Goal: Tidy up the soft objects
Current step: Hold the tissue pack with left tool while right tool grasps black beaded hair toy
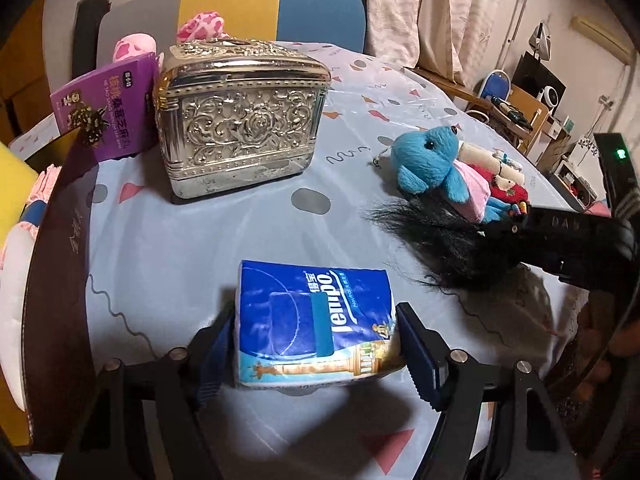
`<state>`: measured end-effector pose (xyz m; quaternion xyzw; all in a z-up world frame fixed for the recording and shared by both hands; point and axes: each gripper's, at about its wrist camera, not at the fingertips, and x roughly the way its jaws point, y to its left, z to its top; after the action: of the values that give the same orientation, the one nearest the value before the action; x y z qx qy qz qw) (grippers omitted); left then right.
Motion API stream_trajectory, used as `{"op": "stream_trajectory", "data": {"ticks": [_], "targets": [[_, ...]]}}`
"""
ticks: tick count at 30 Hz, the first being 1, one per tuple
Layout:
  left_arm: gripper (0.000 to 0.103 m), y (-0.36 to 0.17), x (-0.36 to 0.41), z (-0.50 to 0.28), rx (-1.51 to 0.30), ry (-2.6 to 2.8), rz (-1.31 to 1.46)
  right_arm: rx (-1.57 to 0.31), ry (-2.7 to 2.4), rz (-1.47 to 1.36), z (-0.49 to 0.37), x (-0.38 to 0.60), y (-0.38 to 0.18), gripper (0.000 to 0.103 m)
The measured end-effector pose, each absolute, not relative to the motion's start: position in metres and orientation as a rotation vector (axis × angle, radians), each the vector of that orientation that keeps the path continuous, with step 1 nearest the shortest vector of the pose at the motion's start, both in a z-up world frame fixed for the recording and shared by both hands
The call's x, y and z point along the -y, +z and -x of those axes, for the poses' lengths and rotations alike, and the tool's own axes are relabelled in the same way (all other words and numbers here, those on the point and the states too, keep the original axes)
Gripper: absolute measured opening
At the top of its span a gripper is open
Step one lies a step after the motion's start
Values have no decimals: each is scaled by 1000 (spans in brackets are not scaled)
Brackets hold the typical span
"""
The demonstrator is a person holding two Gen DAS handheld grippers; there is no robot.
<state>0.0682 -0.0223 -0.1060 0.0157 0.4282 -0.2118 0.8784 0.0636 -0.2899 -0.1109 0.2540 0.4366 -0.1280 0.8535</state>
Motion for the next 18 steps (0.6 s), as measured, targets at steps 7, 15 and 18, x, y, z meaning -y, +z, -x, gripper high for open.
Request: {"op": "stream_trajectory", "data": {"ticks": [7, 15, 18], "targets": [[74, -104, 23, -68, -899, -431, -38, -907, -248, -468, -57, 282, -109, 47], [74, -85, 23, -58, -855, -436, -47, -893, -239, -399, -57, 276, -109, 49], [74, -64, 21, -51, -805, -438, -42, -874, -233, -380, -57, 274, -109, 49]]}}
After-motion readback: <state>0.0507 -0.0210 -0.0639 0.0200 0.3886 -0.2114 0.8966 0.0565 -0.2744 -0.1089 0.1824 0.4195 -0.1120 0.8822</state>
